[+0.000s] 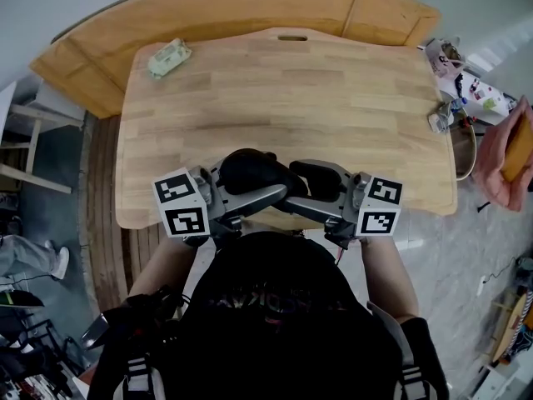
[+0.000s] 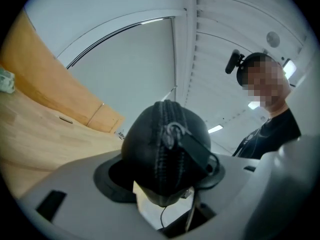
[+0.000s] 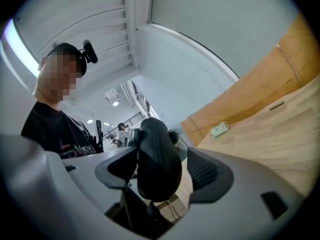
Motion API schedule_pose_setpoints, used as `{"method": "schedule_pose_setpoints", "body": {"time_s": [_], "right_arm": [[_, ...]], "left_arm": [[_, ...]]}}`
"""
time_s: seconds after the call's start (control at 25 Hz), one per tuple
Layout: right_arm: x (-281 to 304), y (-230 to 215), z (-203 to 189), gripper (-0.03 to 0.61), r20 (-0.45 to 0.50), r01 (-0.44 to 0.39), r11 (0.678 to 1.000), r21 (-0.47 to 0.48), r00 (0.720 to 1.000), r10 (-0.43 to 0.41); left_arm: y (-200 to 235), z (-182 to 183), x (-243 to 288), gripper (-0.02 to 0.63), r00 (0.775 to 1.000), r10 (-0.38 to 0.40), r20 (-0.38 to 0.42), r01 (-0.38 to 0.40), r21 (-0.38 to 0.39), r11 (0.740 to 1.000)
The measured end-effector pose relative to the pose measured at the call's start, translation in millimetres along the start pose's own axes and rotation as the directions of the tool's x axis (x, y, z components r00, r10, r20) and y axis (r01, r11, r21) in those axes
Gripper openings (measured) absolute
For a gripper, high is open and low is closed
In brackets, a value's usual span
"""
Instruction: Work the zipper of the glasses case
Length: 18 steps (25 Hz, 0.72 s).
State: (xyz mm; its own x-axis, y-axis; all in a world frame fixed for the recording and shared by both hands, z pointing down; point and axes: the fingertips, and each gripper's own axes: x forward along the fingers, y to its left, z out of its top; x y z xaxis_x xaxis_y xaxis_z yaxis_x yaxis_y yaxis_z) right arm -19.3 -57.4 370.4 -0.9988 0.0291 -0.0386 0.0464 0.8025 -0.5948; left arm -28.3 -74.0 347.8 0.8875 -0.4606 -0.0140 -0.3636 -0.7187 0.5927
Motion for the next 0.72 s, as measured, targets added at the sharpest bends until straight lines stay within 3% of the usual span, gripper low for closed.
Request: {"method": "schedule_pose_setpoints", "body": {"time_s": [0.32,0.72], "right_arm": [[16,13,-22,0.316,-0.118,-0.063,0.998,-0.006,0.991,0.061],[-3,15,-23,0.288,-0.116,-0.025,0.996,-0.085,0.993,0.016]], "left_arm": [[-10,-11,10,0.287,0.999,-0.037,-0.025,0.037,-0.022,0.999],[-13,-23,12,0.298,0.997,-0.039,-0.067,0.038,-0.012,0.999]]}}
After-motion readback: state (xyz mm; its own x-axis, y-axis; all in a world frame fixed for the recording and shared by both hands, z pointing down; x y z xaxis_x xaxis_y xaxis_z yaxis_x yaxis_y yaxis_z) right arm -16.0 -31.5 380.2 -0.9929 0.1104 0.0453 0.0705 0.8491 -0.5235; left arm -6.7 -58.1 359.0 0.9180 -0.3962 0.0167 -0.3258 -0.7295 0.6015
